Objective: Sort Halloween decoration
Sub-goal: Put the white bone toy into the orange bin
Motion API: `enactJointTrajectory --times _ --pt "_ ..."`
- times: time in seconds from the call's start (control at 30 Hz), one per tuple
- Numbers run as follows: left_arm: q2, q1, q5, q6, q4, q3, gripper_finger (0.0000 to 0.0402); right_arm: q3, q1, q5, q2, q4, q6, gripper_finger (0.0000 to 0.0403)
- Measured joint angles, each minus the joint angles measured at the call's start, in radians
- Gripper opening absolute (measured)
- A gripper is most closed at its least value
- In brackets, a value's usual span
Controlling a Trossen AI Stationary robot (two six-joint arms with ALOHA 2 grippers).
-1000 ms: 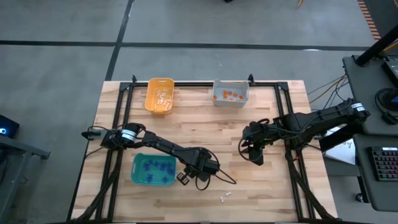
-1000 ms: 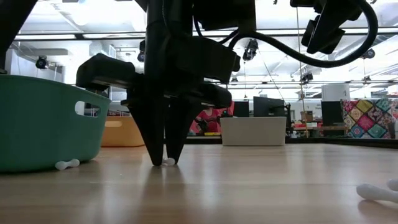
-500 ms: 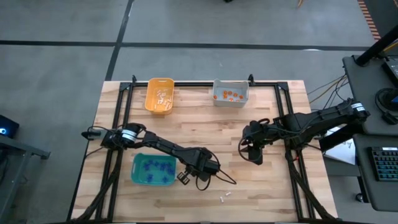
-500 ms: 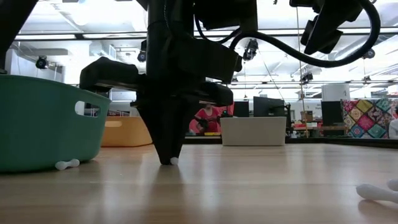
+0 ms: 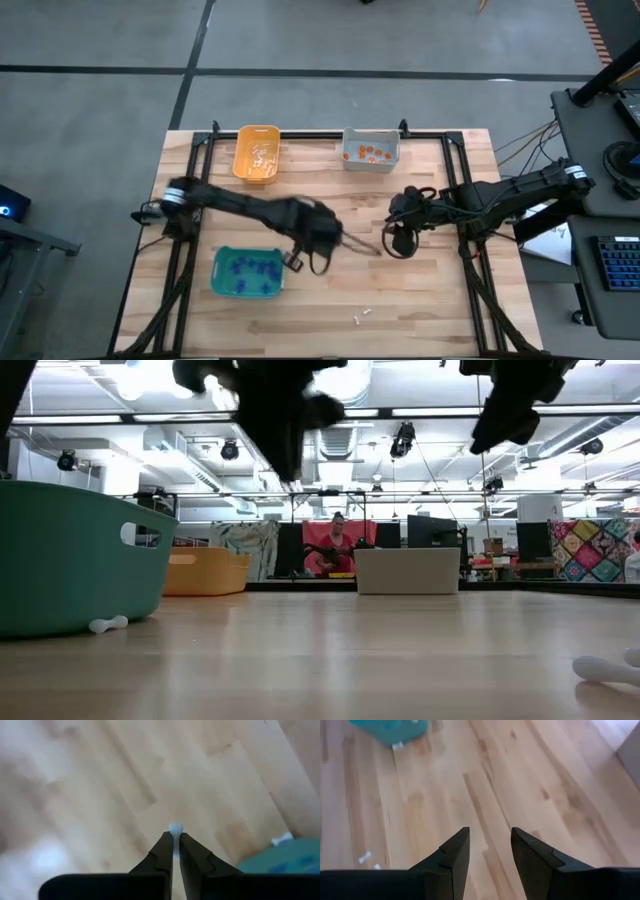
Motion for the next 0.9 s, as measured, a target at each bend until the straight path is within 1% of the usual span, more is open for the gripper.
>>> enactJointTrajectory --times 0.13,0.2,0.27,0.4,0.53,0.63,0.73,0.83,0.9 --pt "-0.124 0.071 -0.001 -0.015 -0.010 -0.041 0.0000 -0.011 0.000 0.048 0.000 0.062 -0.012 0.0137" --pt "-0.191 0.119 -0.002 -0.015 -0.007 -0.085 0.0000 -0.019 0.000 0.061 0.000 0.091 -0.025 0.0137" --pt "-0.266 0.179 -0.024 -0.015 0.011 -0.138 0.0000 -0.031 0.000 0.069 0.000 0.123 -0.046 0.0137" --pt "-0.394 0.320 -0.096 -0.043 0.067 -0.273 0.0000 -0.071 0.000 0.071 0.000 0.217 -0.090 0.0137" --pt "-0.505 0.495 -0.105 -0.109 0.172 -0.408 0.0000 -0.105 -0.001 0.083 0.000 0.312 -0.151 0.0137" --pt "-0.544 0.634 -0.105 -0.204 0.245 -0.494 0.0000 -0.121 -0.002 0.119 0.000 0.374 -0.194 0.0137" --pt "-0.554 0.763 -0.104 -0.289 0.261 -0.552 0.0000 -0.126 -0.003 0.170 0.000 0.404 -0.238 0.0137" --pt "-0.543 0.864 -0.105 -0.313 0.262 -0.597 0.0000 -0.126 -0.003 0.227 0.000 0.421 -0.278 0.0137" --pt "-0.521 0.908 -0.104 -0.312 0.263 -0.615 0.0000 -0.126 -0.010 0.251 0.000 0.431 -0.300 0.0137"
